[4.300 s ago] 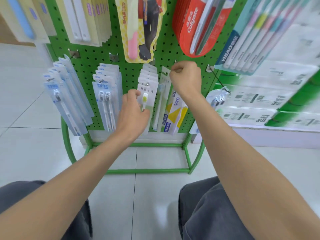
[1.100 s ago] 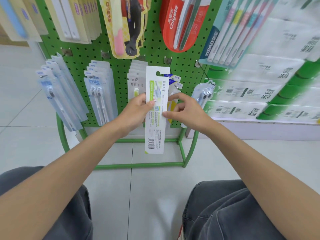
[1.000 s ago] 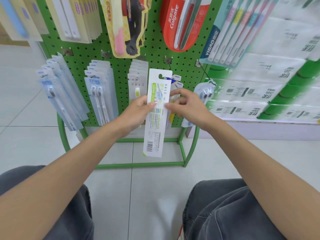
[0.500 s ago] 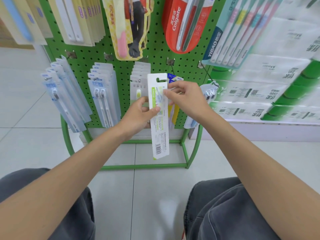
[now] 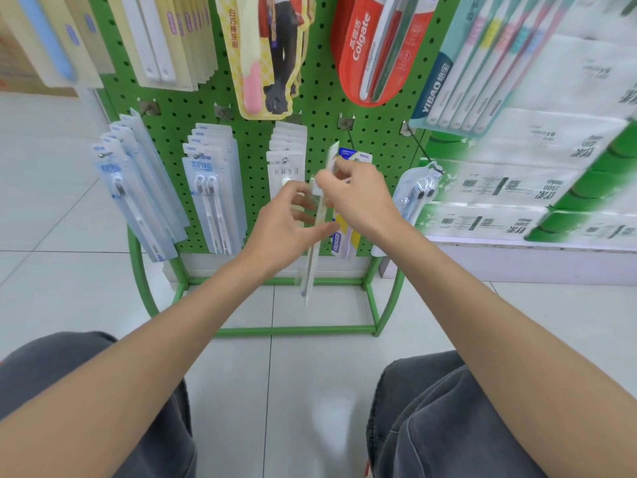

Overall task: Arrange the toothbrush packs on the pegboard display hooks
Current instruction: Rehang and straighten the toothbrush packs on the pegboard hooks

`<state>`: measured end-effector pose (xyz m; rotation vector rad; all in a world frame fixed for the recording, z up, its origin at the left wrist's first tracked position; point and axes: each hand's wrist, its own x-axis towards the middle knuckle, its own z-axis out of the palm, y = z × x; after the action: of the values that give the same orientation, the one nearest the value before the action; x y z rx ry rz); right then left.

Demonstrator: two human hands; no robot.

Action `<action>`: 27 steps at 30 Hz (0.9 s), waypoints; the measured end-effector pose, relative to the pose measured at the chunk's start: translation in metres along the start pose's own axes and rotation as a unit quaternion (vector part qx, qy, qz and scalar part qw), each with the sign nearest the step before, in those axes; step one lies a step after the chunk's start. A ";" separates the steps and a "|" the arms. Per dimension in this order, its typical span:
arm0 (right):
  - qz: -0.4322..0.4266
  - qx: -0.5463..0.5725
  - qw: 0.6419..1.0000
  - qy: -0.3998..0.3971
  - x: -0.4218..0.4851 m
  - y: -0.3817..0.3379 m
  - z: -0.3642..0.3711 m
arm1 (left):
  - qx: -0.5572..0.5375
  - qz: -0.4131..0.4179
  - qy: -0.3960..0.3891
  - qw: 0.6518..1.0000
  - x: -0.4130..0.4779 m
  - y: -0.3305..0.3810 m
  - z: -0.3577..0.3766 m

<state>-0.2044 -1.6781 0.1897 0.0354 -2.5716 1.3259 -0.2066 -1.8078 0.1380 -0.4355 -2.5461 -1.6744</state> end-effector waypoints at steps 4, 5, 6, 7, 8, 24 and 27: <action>0.026 0.052 0.998 0.005 0.008 0.004 -0.004 | -0.007 -0.027 -0.019 0.999 0.002 -0.003 0.001; 0.025 0.053 0.998 0.002 0.010 0.006 -0.005 | 0.016 -0.029 0.000 0.999 0.003 -0.004 0.000; 0.020 0.058 0.998 0.003 0.013 0.009 -0.007 | 0.041 -0.031 0.019 0.999 0.003 -0.005 0.000; 0.012 0.061 0.998 0.010 0.014 0.010 -0.009 | 0.059 -0.033 0.031 0.997 0.004 -0.005 0.000; 0.006 0.064 0.998 0.022 0.016 0.010 -0.013 | 0.069 -0.035 0.036 0.996 0.005 -0.005 0.000; 0.020 0.037 0.989 0.139 0.077 0.017 -0.030 | -0.027 -0.065 0.163 0.984 0.035 -0.006 -0.003; 0.030 0.026 0.992 0.120 0.096 0.015 -0.023 | -0.014 -0.060 0.162 0.985 0.039 -0.009 0.000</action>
<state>-0.2944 -1.6421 0.2126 -0.1814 -2.3537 1.3286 -0.2460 -1.8032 0.1382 -0.0072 -2.3529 -1.6597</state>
